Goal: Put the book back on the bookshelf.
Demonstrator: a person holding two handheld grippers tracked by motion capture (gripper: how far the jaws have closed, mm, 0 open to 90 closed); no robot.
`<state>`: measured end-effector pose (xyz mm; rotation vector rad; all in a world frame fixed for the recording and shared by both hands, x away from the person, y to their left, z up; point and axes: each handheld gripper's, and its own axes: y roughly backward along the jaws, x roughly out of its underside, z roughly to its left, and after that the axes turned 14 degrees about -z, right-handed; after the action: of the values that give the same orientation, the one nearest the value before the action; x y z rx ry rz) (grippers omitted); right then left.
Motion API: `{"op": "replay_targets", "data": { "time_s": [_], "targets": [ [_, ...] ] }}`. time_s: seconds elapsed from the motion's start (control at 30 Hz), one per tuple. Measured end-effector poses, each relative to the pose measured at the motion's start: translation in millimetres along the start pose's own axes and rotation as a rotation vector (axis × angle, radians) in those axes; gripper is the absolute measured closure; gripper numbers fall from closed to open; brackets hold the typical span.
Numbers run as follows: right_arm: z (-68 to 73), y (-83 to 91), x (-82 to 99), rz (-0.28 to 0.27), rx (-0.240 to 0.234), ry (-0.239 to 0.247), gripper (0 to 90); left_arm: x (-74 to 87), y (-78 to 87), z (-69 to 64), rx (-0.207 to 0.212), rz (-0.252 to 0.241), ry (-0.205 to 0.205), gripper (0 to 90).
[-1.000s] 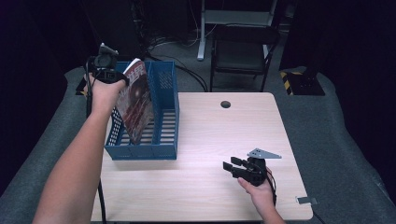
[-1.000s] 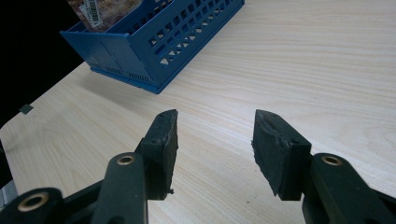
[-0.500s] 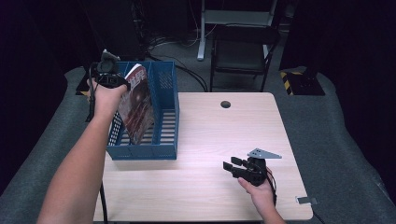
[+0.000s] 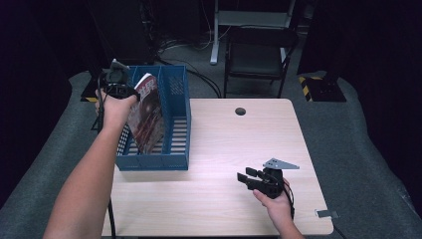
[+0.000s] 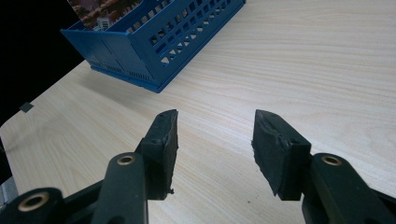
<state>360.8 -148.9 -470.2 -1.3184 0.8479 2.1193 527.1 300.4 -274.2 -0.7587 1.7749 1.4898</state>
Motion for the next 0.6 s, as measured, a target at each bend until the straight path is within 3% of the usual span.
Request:
{"op": "replay_targets", "data": {
  "time_s": [0.43, 0.6],
  "targets": [
    [-0.2, 0.1, 0.1, -0.003, 0.0, -0.003, 50.0, 5.5, -7.8, -2.6, 0.009, -0.001, -0.004, 83.5],
    [-0.1, -0.3, 0.1, 0.001, 0.001, -0.001, 50.0, 7.7, -7.0, 0.7, 0.011, 0.0, 0.013, 83.5]
  ]
}}
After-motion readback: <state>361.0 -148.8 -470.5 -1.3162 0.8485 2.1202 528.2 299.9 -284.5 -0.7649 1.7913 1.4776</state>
